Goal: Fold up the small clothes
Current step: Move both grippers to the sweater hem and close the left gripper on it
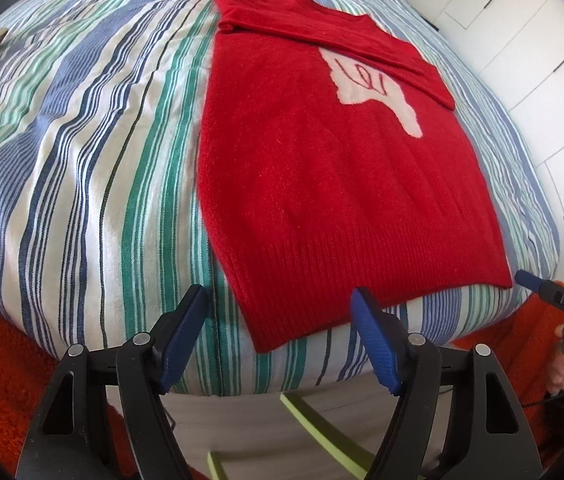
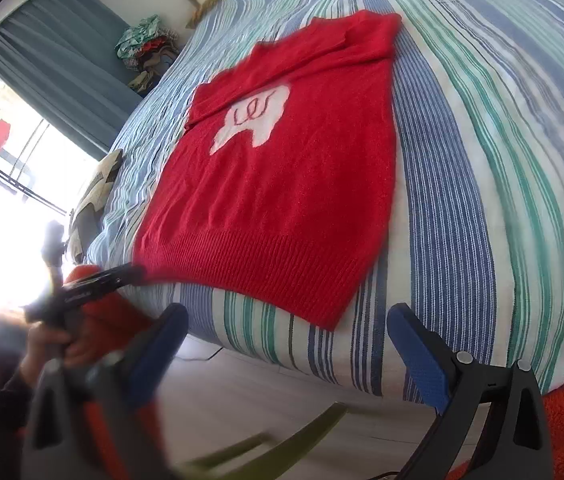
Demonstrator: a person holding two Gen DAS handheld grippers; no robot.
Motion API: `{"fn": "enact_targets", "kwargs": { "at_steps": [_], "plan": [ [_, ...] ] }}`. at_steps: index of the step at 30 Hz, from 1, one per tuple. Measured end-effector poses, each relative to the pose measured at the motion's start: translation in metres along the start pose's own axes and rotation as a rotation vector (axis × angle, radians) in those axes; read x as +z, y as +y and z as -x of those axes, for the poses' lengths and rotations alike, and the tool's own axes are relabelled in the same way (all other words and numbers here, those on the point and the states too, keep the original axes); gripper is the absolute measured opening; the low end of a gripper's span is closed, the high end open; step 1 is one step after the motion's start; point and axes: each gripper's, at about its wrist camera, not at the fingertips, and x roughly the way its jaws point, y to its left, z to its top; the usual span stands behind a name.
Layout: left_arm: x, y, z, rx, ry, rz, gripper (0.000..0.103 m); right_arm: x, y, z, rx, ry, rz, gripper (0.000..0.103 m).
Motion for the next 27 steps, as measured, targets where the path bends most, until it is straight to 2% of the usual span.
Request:
{"fn": "enact_targets", "kwargs": {
  "at_steps": [3, 11, 16, 19, 21, 23, 27],
  "plan": [
    [0.000, 0.004, -0.002, -0.016, 0.016, 0.020, 0.066, 0.000, -0.002, -0.009, 0.012, 0.029, -0.023, 0.092],
    [-0.001, 0.003, -0.002, -0.016, 0.022, 0.023, 0.068, -0.004, -0.007, -0.012, 0.055, 0.038, -0.059, 0.085],
    [0.001, 0.003, -0.006, -0.013, 0.034, 0.023, 0.071, -0.004, -0.021, -0.017, 0.107, 0.038, -0.155, 0.084],
    [0.001, 0.004, -0.007, -0.019, 0.039, 0.027, 0.067, -0.004, -0.027, -0.018, 0.124, 0.031, -0.189, 0.080],
    [0.000, 0.005, -0.006, -0.020, 0.042, 0.031, 0.059, -0.004, -0.030, -0.017, 0.127, 0.031, -0.204, 0.077],
    [0.000, 0.007, -0.008, -0.049, 0.057, 0.041, 0.043, -0.004, -0.031, -0.017, 0.136, 0.029, -0.211, 0.073],
    [-0.001, 0.007, -0.008, -0.063, 0.059, 0.044, 0.037, -0.003, -0.031, -0.017, 0.188, 0.015, -0.234, 0.065]
  ]
}}
